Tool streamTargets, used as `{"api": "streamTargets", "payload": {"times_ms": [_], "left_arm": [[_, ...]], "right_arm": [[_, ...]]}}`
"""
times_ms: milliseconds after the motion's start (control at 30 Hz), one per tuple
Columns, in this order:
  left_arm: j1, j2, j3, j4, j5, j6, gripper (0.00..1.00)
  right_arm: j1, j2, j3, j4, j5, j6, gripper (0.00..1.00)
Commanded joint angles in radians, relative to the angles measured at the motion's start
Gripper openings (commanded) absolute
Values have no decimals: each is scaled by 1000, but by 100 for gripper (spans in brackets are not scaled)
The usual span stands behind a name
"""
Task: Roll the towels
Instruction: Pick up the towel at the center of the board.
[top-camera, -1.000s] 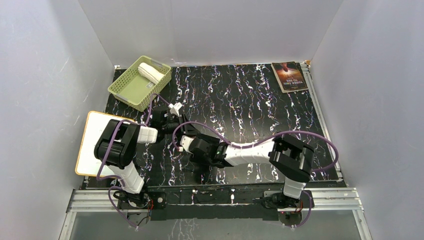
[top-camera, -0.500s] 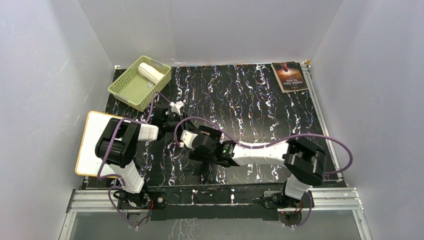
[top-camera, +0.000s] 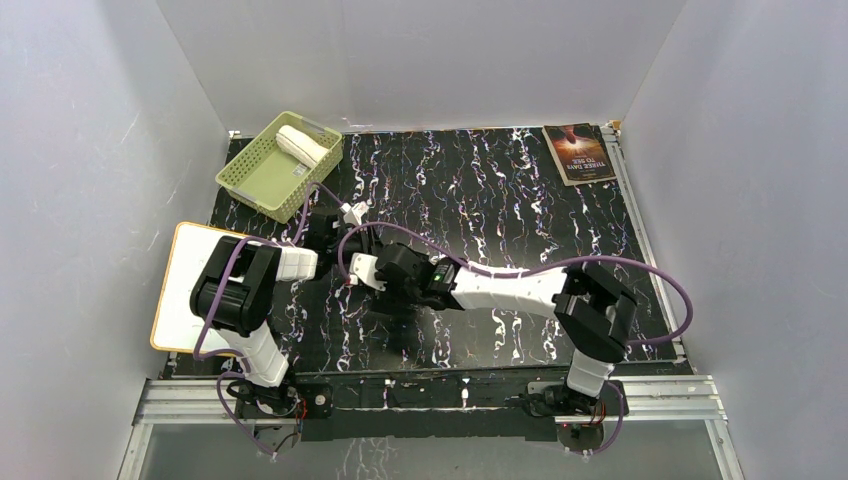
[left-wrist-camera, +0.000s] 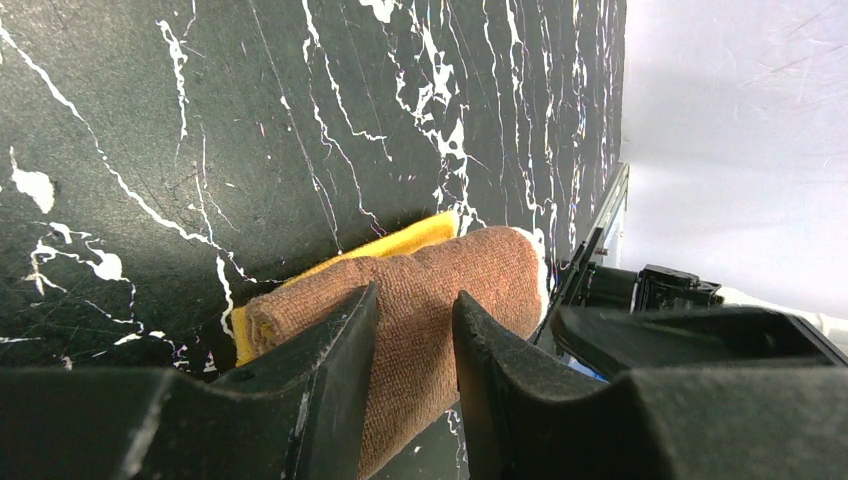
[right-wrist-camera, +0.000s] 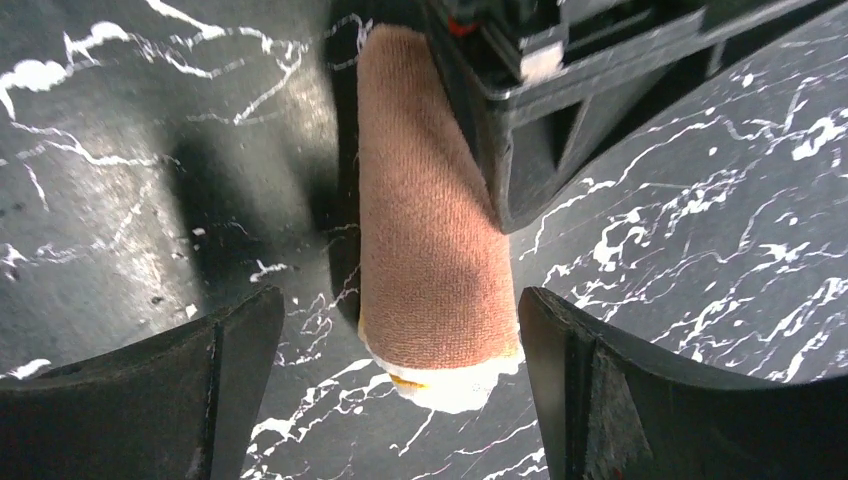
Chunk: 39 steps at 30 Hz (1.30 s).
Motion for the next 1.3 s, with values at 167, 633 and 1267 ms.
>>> {"api": "streamTargets", "payload": {"times_ms": [167,633,1267], "left_arm": [[-10,-2,-12,-124,-90,64,34],[-5,-86,43,-231,-160,31,34],[-111,-510,-113,-492,-460,-617,67]], "right_arm": [[-56,44,-29,-2,-67,-5,82],[-65,98,-122,125,52,60,48],[-66,64,-188,248,117,223,34]]}}
